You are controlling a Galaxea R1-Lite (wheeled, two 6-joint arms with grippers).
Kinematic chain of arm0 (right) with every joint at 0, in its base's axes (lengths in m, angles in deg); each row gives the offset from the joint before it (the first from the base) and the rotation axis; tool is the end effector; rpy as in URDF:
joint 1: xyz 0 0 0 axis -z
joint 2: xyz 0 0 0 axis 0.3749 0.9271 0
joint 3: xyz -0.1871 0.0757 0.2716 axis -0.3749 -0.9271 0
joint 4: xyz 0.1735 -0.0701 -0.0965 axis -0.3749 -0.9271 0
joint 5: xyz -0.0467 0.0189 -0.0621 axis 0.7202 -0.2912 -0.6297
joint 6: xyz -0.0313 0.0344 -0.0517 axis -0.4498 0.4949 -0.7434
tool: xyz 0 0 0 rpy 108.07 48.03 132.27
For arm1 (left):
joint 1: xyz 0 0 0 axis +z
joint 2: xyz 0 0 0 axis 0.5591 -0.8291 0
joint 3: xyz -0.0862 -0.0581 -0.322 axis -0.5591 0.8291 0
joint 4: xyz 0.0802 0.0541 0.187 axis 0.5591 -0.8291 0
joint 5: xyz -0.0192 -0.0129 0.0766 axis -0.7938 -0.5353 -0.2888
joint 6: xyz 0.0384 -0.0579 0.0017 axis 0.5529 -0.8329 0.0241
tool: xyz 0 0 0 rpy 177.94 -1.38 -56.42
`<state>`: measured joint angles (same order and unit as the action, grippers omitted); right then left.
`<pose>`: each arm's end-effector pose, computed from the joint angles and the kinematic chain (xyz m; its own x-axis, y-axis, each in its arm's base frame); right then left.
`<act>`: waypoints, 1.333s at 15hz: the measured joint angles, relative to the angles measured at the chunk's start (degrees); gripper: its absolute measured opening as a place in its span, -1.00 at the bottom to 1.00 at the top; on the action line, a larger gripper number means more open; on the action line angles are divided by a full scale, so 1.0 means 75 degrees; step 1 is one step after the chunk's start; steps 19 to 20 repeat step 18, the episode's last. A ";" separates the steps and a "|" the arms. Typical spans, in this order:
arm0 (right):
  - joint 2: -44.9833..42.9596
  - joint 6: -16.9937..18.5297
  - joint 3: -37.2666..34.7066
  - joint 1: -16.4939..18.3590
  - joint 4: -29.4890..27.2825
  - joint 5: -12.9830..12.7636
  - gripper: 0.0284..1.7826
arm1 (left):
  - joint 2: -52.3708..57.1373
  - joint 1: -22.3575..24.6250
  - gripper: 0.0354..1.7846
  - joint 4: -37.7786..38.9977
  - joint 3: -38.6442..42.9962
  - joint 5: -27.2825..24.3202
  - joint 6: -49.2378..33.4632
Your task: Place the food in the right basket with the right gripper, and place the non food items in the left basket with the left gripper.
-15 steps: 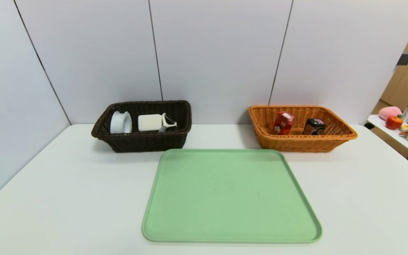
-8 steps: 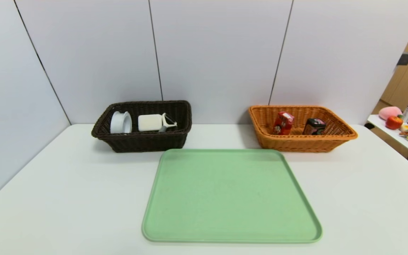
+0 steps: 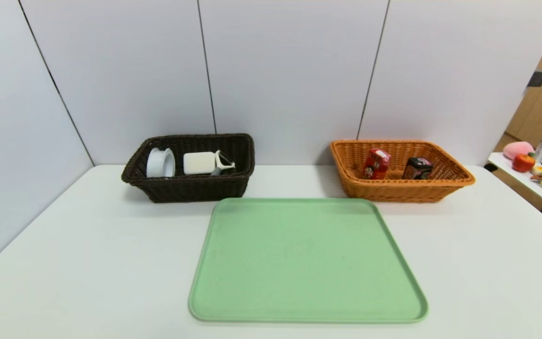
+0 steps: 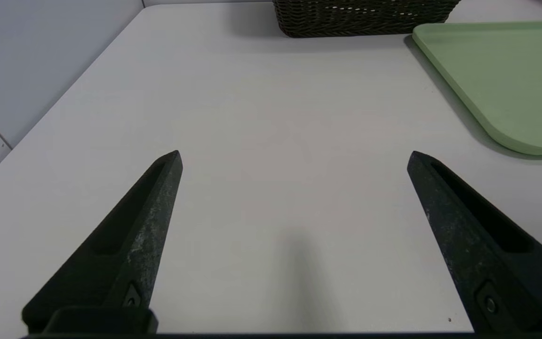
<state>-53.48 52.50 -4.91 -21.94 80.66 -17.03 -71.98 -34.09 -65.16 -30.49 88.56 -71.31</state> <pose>0.0073 -0.0001 0.0764 1.0000 -0.0042 0.0036 0.0042 1.0000 0.0047 0.0075 0.0001 0.0756 1.0000 -0.0017 0.0024 0.0017 1.0000 -0.0028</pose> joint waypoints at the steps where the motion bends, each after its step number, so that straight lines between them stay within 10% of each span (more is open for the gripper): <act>1: 0.0000 -0.0008 0.0000 0.0000 0.0007 0.0000 0.92 | 0.0000 0.0000 0.89 0.0000 0.0000 0.0000 0.0003; 20: 0.0003 -0.0003 0.0044 0.0000 -0.0148 -0.0003 0.92 | -0.0003 0.0000 0.89 0.0000 0.0000 0.0000 0.0000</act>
